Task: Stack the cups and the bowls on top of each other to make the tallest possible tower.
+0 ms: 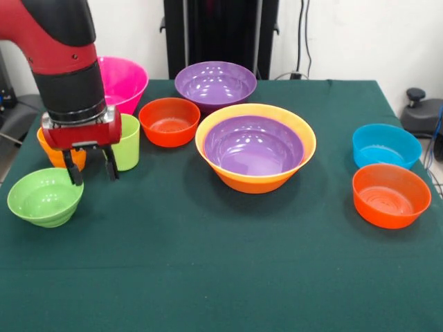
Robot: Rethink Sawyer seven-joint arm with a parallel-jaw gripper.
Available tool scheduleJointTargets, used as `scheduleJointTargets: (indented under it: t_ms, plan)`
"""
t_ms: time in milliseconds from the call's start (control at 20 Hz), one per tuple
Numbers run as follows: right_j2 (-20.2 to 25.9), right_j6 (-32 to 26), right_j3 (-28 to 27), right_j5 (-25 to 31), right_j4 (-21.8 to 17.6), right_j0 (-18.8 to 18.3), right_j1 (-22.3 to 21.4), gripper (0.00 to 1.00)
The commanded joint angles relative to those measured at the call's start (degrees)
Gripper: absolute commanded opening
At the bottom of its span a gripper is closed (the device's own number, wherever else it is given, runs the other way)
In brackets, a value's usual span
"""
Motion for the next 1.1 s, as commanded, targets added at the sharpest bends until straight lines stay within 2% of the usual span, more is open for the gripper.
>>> scheduleJointTargets:
  t_ms: [50,350,800,1100]
  plan:
    - [1.5,-25.0,-4.9,-3.9,-6.4,-1.4,7.7,1.0]
    - [2.1,-29.7,-7.7,-3.0,-5.7,-2.5,10.1,1.0]
    - [2.6,-36.2,-11.0,0.1,-3.4,-3.7,10.9,1.0]
    - [1.4,-33.5,-7.2,-1.7,-4.1,-2.7,5.3,1.0]
